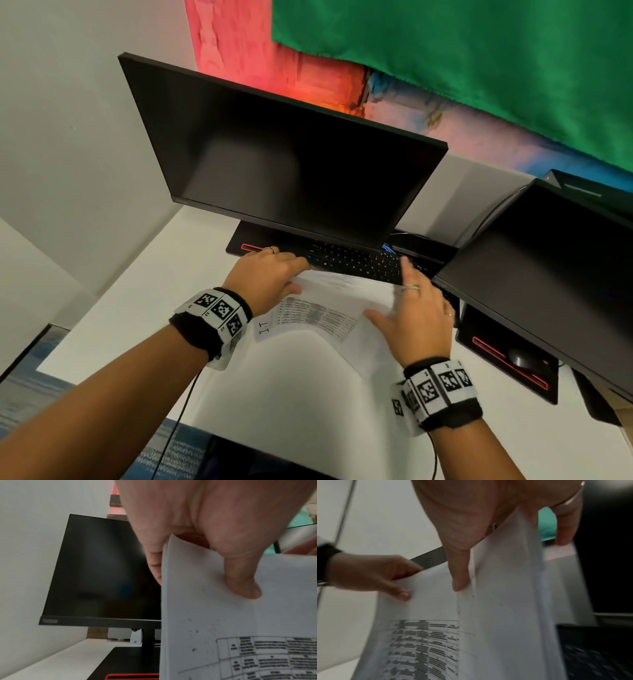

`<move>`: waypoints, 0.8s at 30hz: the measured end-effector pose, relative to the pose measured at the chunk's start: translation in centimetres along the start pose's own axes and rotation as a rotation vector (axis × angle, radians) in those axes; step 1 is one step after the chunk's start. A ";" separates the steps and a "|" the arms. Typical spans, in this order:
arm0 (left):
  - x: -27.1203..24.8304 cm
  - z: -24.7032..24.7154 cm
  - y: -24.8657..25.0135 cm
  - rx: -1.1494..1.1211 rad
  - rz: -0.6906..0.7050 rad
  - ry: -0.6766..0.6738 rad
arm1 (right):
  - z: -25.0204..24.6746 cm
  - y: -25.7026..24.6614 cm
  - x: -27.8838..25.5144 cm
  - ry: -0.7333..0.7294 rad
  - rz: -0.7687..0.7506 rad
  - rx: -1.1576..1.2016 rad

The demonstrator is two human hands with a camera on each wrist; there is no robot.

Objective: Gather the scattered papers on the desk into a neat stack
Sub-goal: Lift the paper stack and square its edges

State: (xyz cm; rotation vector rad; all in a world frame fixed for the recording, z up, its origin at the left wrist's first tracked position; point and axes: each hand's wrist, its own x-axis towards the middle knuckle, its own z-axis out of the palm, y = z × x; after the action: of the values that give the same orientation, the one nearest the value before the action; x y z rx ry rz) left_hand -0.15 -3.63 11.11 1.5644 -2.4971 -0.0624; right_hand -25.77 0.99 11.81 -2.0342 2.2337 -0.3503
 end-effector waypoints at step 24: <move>-3.6 3.7 0.7 -1.181 -0.582 0.486 | 4.9 2.1 -2.9 0.151 0.401 1.284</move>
State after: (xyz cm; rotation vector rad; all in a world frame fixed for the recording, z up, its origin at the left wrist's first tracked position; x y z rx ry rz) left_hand 0.02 -0.35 7.08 1.3794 -1.1148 -0.9066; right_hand -26.39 3.52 6.34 -0.8746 1.5918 -1.4202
